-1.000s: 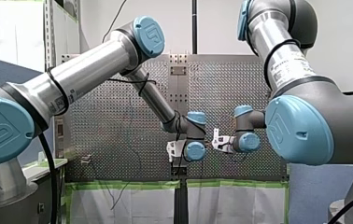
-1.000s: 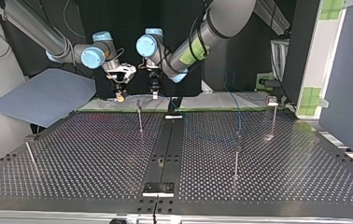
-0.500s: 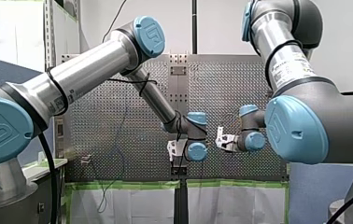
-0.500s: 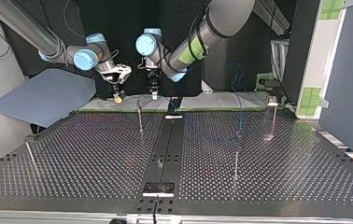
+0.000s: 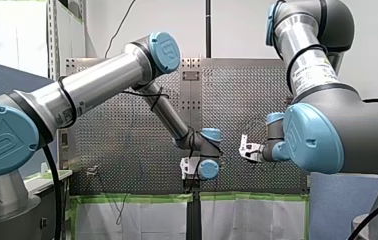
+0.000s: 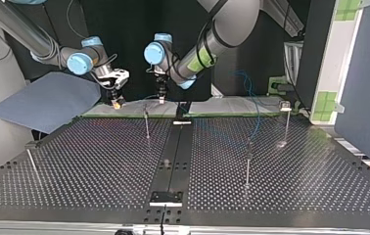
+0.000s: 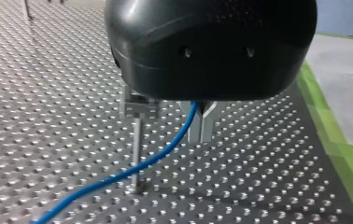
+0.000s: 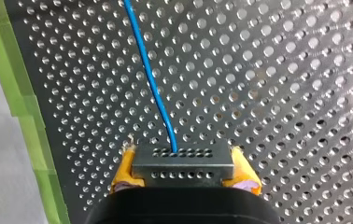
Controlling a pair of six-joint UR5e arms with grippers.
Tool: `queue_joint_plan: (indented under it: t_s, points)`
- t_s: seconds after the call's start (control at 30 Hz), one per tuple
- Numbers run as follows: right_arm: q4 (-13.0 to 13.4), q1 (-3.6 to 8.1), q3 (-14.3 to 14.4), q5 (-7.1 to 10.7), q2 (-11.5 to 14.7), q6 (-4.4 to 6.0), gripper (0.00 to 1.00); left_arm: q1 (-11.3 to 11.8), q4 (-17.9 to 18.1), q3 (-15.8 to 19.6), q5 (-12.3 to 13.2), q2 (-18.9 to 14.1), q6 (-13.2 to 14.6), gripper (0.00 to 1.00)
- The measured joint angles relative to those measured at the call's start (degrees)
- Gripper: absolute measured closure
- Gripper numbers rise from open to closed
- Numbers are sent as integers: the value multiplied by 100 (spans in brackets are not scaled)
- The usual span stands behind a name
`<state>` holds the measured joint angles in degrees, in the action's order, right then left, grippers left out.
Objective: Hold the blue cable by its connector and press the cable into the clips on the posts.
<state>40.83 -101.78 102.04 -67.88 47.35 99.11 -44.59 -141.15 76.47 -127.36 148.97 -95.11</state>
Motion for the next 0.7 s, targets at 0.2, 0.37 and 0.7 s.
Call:
queue_joint_plan:
  t_s: [0.2,0.37,0.7]
  points:
    - [29,116,-63,101,-12,22,100,-3,-228,-292,84,63,-30,100]
    - [25,206,-124,188,-48,23,100,-3,-277,-528,207,69,-53,100]
    - [-64,302,-260,223,-130,-35,100,29,-478,-880,238,71,-84,100]
